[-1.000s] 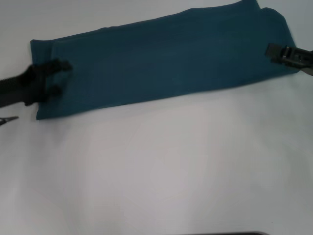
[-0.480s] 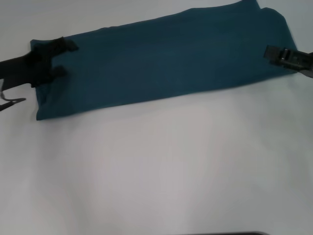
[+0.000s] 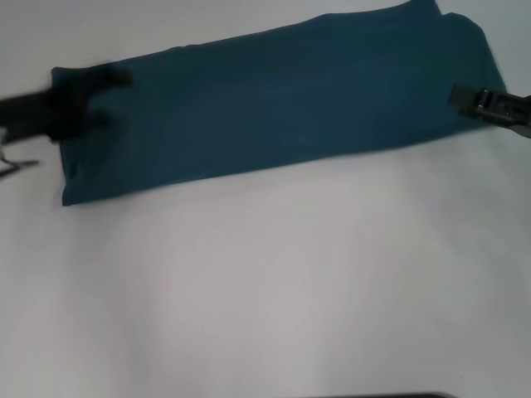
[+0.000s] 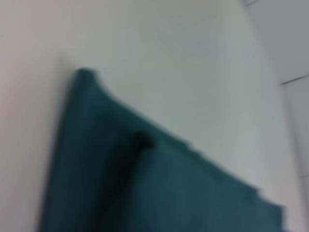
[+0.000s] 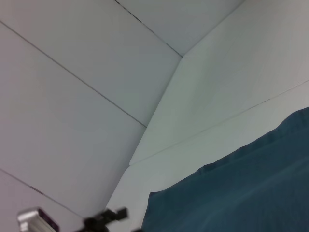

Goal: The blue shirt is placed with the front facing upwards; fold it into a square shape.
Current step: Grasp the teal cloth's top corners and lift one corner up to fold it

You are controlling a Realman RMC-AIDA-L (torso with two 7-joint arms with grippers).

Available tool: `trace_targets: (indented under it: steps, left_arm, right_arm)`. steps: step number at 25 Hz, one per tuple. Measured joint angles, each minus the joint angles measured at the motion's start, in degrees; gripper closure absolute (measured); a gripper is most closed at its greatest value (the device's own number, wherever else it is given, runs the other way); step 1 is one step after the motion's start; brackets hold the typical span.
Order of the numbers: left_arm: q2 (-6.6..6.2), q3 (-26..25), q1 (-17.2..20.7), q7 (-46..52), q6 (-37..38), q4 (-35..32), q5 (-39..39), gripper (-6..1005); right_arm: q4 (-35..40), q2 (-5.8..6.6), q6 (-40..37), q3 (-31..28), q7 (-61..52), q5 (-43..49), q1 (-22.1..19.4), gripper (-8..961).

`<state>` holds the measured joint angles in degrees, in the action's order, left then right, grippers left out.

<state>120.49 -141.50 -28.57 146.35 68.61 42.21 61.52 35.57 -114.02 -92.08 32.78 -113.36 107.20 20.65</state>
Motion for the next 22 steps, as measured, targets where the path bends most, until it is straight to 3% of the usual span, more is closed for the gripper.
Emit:
trace_targets:
  steps: [3,6,7,9,11,14,20,22]
  left_arm:
    - [-1.34,-3.0,0.5,1.8,6.0,4.3,0.1,96]
    - [-5.29,-2.0,0.0,5.2,10.6,5.2,-1.8,97]
    - [-7.36,-1.0,-0.7,6.0,12.1,4.8,-2.9,97]
    - [-10.16,0.8,-1.8,6.2,14.4,4.2,-5.0,97]
    - [-11.65,2.8,-2.9,5.7,15.9,4.5,-7.6,97]
    - [-11.46,5.4,-4.2,4.3,16.2,6.0,-11.8,97]
    - [-7.92,6.1,-6.1,5.6,9.7,6.4,-18.8,96]
    - [-7.69,6.1,-6.3,7.3,8.7,6.3,-19.7,96]
  right_arm:
    - [0.0,0.21,-0.2,0.1,0.0,0.0,0.1,72]
    - [0.2,0.36,-0.3,0.4,0.0,0.6,0.4,73]
    - [0.4,0.37,-0.3,0.4,0.0,1.0,0.5,74]
    - [0.6,0.37,-0.3,0.4,0.0,1.8,0.7,75]
    - [0.6,0.38,-0.3,0.4,0.0,2.2,0.9,76]
    - [0.6,0.38,0.0,0.4,0.0,2.3,1.1,77]
    - [0.6,0.37,0.1,0.4,0.2,2.3,1.3,81]
    - [0.6,0.39,0.1,0.4,0.2,2.3,1.3,82]
